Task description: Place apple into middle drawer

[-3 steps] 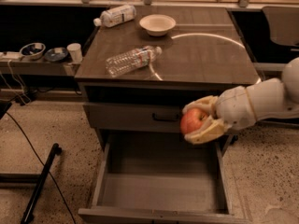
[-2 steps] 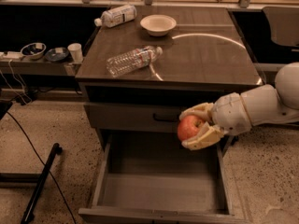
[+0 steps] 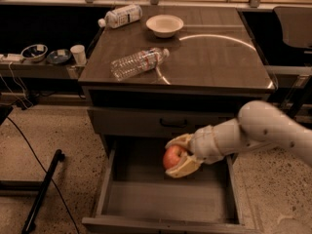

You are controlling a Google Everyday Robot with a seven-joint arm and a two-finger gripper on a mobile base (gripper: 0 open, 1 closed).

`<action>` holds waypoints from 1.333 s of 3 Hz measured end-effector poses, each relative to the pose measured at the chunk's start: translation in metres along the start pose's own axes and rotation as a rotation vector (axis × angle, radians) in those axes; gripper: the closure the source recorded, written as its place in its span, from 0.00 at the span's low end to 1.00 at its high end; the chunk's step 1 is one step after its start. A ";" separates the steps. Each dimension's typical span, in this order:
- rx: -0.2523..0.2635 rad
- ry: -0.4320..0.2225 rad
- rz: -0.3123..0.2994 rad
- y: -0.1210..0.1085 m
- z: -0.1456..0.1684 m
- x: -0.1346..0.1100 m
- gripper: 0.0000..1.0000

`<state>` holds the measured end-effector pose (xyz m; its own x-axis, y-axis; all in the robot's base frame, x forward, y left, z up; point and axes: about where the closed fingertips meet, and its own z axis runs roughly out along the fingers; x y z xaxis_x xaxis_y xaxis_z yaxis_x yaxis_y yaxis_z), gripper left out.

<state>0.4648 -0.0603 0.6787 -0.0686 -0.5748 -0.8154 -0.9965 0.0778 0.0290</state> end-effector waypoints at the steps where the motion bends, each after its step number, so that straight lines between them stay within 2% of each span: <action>1: -0.047 0.118 0.017 0.015 0.098 0.084 1.00; 2: -0.014 0.101 0.042 0.013 0.120 0.109 1.00; 3: -0.012 0.115 0.040 0.013 0.122 0.107 1.00; 4: 0.031 0.113 0.099 -0.014 0.155 0.128 1.00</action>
Offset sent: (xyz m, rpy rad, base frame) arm -0.0128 0.0368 -0.1976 -0.0785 0.0470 -0.0712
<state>0.4768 -0.0087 0.4845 -0.1726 -0.6513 -0.7389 -0.9829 0.1627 0.0862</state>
